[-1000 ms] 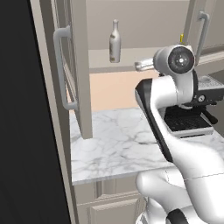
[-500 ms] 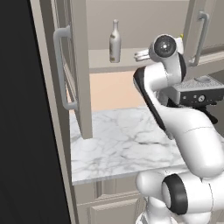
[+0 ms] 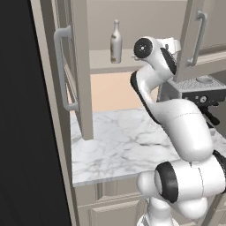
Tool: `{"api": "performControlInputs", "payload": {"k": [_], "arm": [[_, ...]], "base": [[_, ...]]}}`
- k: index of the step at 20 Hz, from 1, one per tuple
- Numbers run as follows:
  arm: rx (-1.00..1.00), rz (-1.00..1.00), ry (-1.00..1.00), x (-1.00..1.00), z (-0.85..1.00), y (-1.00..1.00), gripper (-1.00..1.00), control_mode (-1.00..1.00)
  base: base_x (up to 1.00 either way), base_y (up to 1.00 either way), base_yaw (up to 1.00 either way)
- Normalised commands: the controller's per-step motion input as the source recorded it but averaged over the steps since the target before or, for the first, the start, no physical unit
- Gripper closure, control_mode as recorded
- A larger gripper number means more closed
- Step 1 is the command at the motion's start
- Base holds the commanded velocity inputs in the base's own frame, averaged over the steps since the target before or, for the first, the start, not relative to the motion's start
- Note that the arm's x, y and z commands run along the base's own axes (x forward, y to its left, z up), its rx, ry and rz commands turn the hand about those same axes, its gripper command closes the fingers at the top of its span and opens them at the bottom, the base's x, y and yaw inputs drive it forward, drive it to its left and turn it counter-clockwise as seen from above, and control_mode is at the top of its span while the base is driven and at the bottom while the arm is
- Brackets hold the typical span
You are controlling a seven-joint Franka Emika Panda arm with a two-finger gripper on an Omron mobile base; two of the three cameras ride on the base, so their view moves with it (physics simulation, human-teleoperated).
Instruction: Open the cabinet directly in front. Then move the liquor and the cup to the dining counter with the candle on it.
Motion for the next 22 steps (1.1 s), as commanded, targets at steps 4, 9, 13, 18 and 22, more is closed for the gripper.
{"api": "performControlInputs", "payload": {"k": [4,9,13,18,22], "arm": [[0.00,-0.30,0.02,-0.63,0.13,-1.00,-1.00,-1.00],[0.00,-0.30,0.01,-0.89,0.19,-1.00,-1.00,-1.00],[0.00,-0.28,0.00,-0.82,0.01,-1.00,-1.00,-1.00],[0.00,-0.25,0.00,-0.87,0.00,-1.00,-1.00,-1.00],[0.00,-0.24,0.00,-0.75,0.00,-1.00,-1.00,-1.00]], "base": [[0.00,0.00,0.00],[0.00,0.00,0.00],[0.00,0.00,0.00],[0.00,0.00,0.00],[0.00,0.00,0.00]]}}
